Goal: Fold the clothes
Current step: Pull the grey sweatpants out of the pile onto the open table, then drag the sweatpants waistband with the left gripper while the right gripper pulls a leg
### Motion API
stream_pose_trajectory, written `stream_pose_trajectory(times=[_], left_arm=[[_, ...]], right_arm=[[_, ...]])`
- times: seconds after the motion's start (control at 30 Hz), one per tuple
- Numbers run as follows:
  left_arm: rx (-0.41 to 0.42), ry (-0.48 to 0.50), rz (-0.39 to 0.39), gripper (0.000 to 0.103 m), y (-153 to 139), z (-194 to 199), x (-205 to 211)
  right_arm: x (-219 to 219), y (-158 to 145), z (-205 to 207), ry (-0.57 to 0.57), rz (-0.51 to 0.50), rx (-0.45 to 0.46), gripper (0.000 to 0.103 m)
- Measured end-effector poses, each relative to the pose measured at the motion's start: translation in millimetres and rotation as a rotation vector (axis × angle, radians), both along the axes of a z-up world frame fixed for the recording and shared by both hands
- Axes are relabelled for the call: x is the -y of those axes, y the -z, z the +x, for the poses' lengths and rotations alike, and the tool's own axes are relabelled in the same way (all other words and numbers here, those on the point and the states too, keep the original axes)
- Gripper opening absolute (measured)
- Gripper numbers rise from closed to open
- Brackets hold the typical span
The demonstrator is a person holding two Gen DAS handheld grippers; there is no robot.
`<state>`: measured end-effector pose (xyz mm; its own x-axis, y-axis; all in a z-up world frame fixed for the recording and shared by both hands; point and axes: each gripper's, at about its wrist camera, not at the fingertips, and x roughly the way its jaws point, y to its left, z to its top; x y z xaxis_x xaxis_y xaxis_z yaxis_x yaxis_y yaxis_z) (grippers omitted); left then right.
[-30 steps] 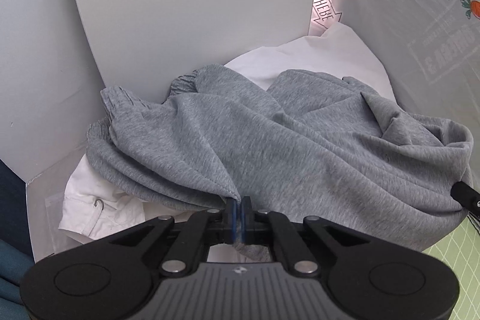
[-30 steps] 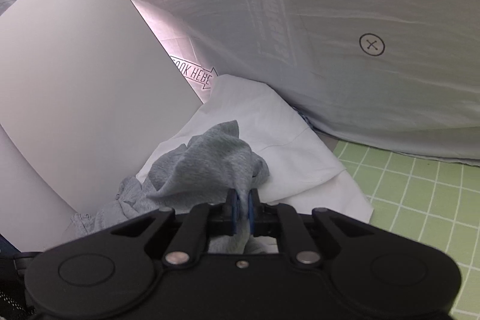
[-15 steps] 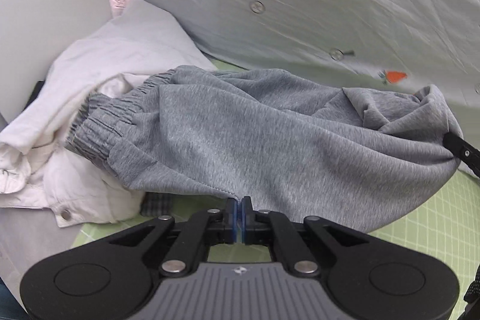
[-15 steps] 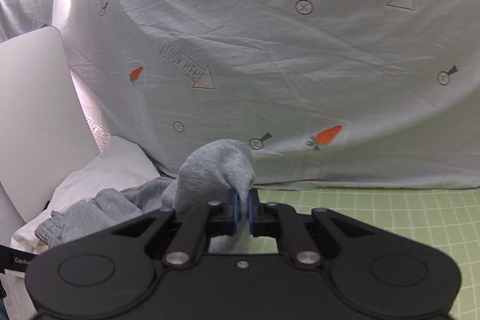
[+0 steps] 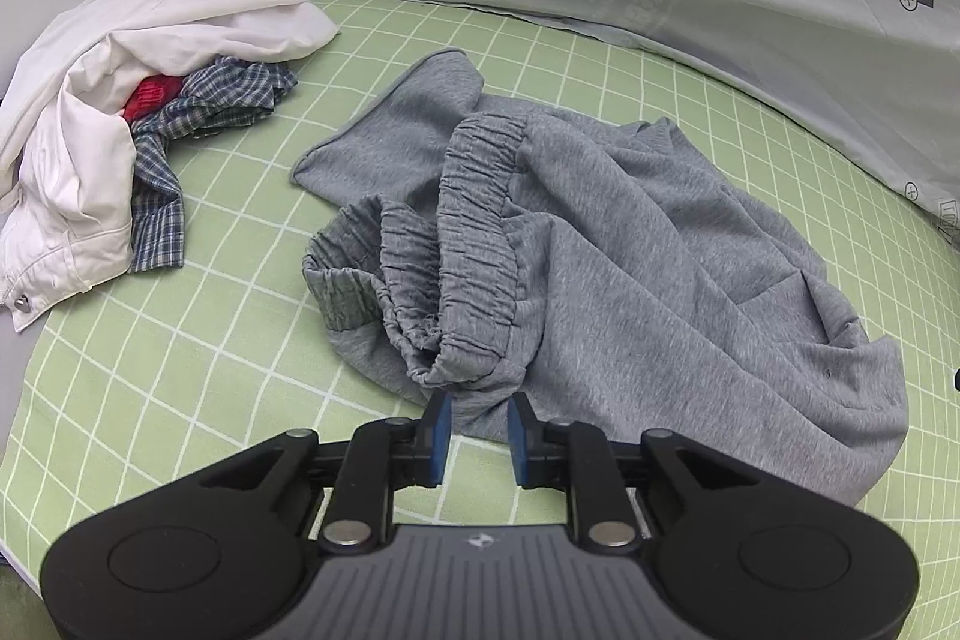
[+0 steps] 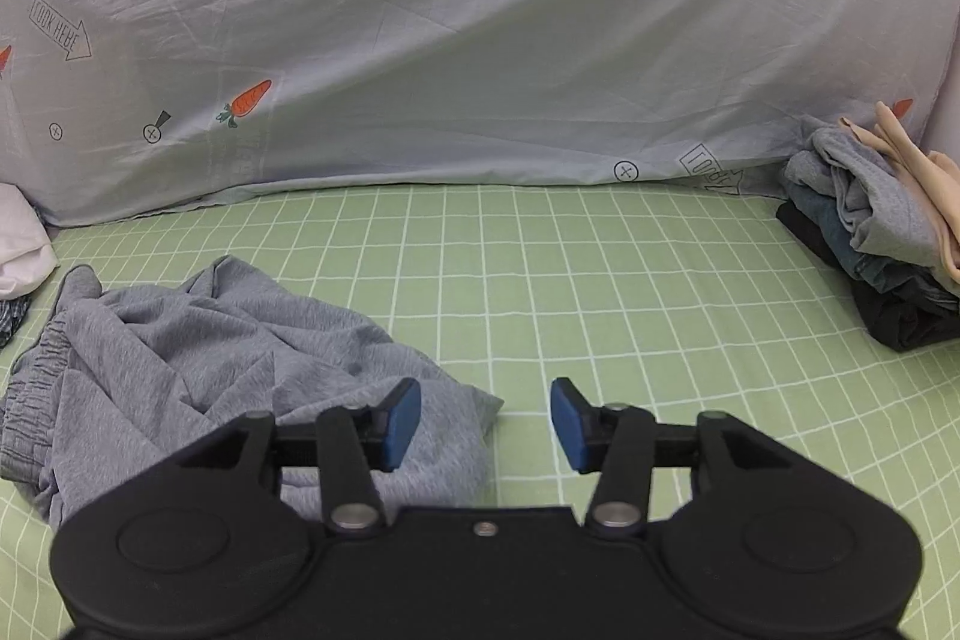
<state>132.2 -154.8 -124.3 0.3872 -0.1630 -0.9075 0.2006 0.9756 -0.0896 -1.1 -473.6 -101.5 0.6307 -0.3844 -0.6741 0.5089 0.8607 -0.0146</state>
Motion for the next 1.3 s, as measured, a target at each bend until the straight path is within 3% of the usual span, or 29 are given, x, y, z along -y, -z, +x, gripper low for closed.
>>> stream_pose_trajectory(times=[0.2, 0.3, 0.43, 0.5, 0.6, 0.7, 0.8, 0.83, 0.87, 0.9, 1.07, 1.17, 1.3], left_arm=[[-0.034, -0.056, 0.039, 0.033, 14.5, 25.0, 7.6], [-0.04, -0.046, 0.082, 0.043, 23.0, 37.0, 12.5], [-0.061, -0.021, 0.154, 0.044, 40.2, 53.1, 19.7], [-0.056, 0.015, 0.19, 0.045, 45.7, 59.2, 24.5], [-0.056, 0.038, 0.217, 0.046, 52.0, 67.6, 28.8], [-0.065, 0.031, 0.228, 0.047, 56.6, 74.3, 30.5], [-0.053, 0.033, 0.244, 0.045, 58.8, 75.8, 34.7], [-0.044, 0.033, 0.252, 0.043, 59.2, 75.3, 36.3], [-0.033, 0.031, 0.259, 0.042, 59.3, 74.6, 37.6], [-0.023, 0.027, 0.264, 0.039, 59.1, 73.9, 38.6], [0.016, 0.001, 0.238, 0.027, 52.2, 75.7, 39.7], [0.04, -0.001, 0.215, 0.022, 45.0, 79.0, 42.4], [0.074, 0.013, 0.208, 0.019, 37.0, 76.9, 47.0]], right_arm=[[27.2, 17.6, 44.5, -0.069, 0.053, -0.052, 0.05], [36.9, 38.0, 74.0, -0.122, 0.091, -0.108, 0.05], [42.6, 67.0, 108.7, -0.19, 0.129, -0.159, 0.053], [44.5, 74.5, 120.0, -0.223, 0.19, -0.143, 0.055], [34.4, 82.7, 139.4, -0.318, 0.262, -0.112, 0.066], [16.9, 95.2, 160.0, -0.354, 0.205, -0.171, 0.066], [7.1, 100.0, 173.2, -0.37, 0.14, -0.197, 0.055], [8.0, 98.9, 173.6, -0.386, 0.154, -0.189, 0.039], [8.8, 97.7, 174.0, -0.402, 0.167, -0.181, 0.014], [9.7, 96.4, 174.0, -0.416, 0.178, -0.172, 0.005], [22.8, 83.6, 146.5, -0.342, 0.097, -0.106, 0.005], [53.3, 70.7, 117.8, -0.187, 0.058, -0.061, 0.004], [111.5, 47.0, 58.4, 0.076, -0.088, -0.041, 0.004]])
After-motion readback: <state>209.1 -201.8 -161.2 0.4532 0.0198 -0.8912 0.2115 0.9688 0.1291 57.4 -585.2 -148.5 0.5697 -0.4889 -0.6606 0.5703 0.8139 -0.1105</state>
